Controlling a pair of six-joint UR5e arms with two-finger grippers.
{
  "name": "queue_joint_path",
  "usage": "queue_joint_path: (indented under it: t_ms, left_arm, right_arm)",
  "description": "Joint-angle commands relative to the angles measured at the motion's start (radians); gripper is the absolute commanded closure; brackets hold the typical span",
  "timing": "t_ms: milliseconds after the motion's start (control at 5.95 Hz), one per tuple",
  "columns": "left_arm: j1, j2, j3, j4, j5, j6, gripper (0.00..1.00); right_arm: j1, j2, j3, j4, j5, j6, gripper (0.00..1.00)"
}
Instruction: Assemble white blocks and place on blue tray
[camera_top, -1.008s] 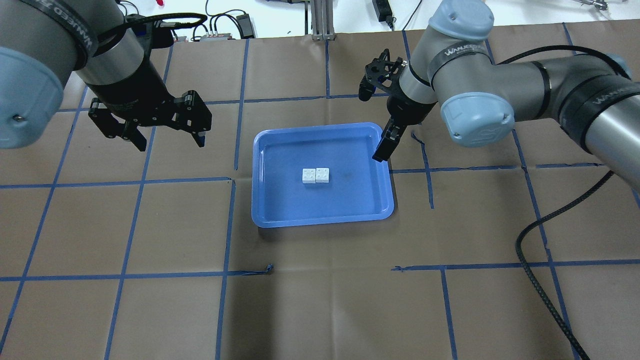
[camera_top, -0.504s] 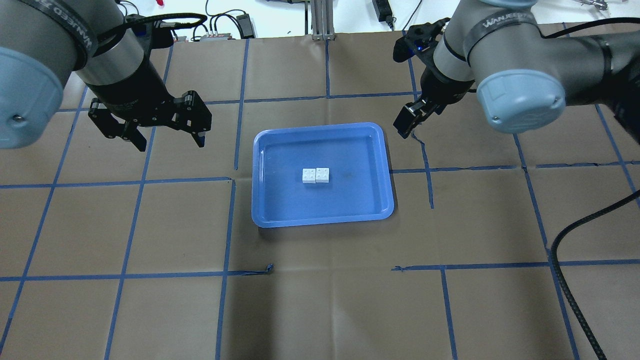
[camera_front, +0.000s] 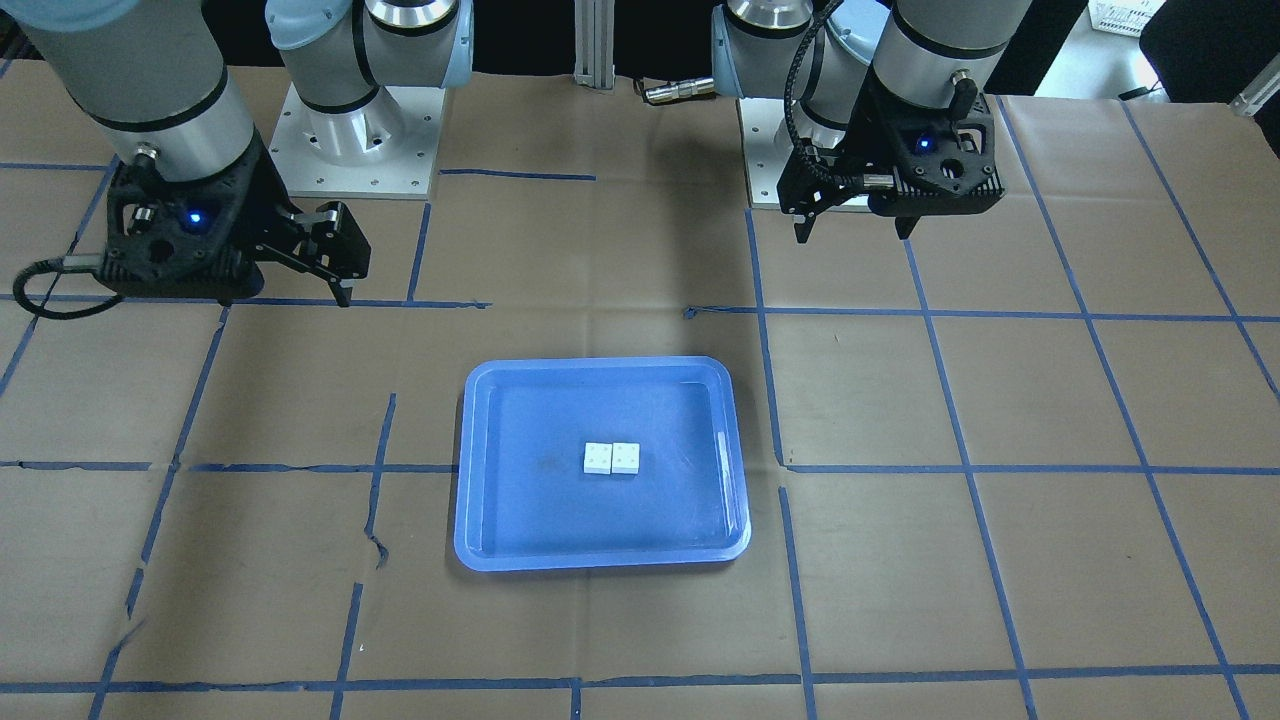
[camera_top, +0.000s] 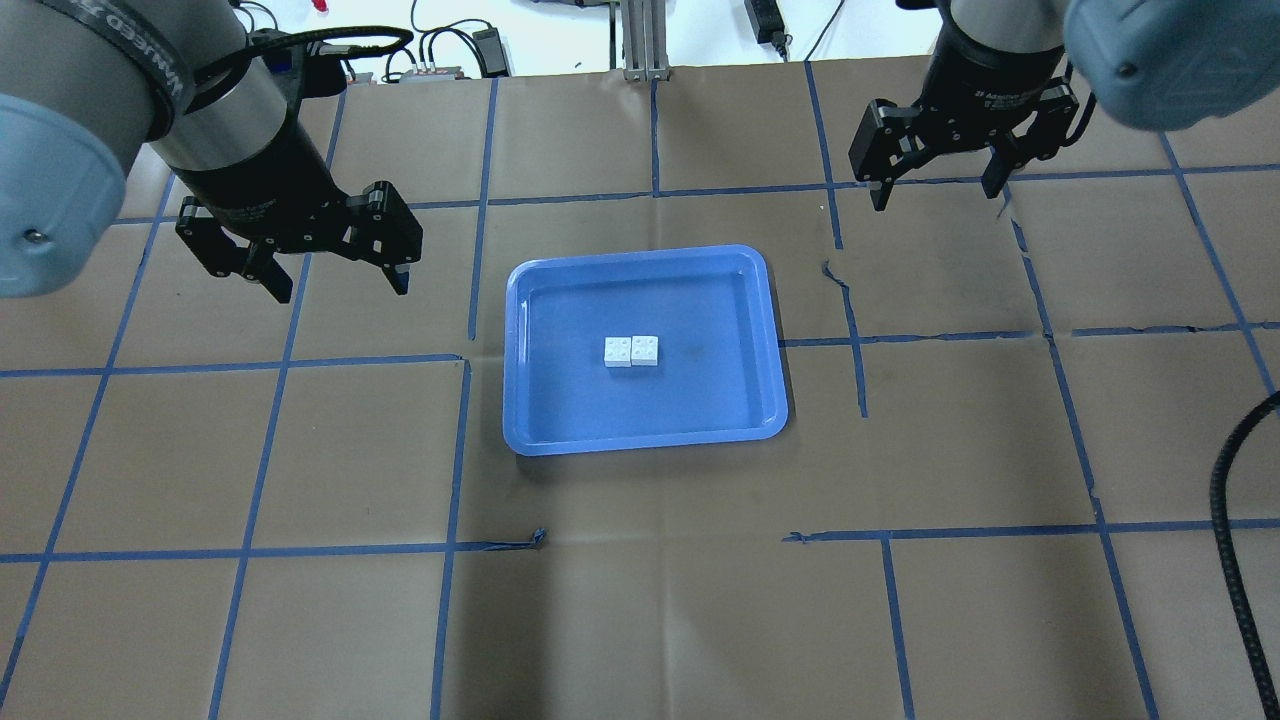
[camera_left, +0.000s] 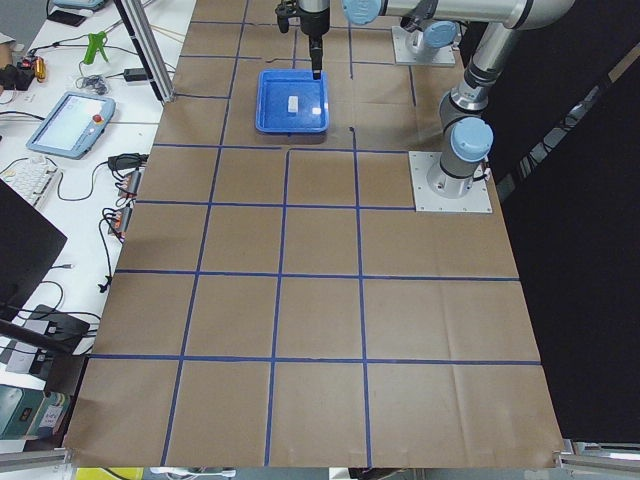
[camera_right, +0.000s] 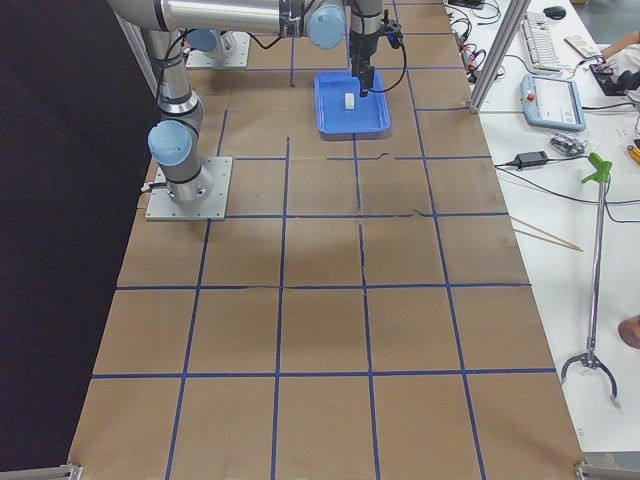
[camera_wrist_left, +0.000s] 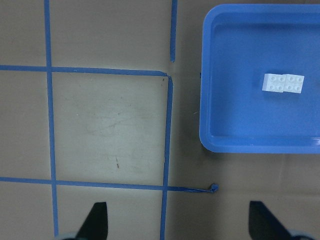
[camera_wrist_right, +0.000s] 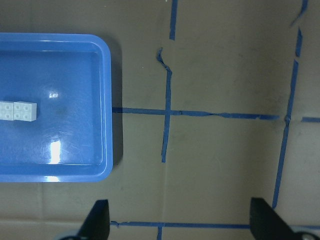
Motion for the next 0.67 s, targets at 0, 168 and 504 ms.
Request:
queue_joint_path:
  t_ms: [0, 168, 504]
  left_arm:
    - [0.000, 0.000, 0.000, 0.000, 0.000, 0.000, 0.01]
    - [0.000, 0.000, 0.000, 0.000, 0.000, 0.000, 0.01]
    - [0.000, 0.000, 0.000, 0.000, 0.000, 0.000, 0.01]
  right_arm:
    - [-0.018, -0.014, -0.038, 0.060, -0.003, 0.070, 0.00]
    - [-0.018, -0.022, -0.039, 0.087, 0.000, 0.070, 0.00]
    - [-0.010, -0.023, -0.039, 0.089, 0.041, 0.070, 0.00]
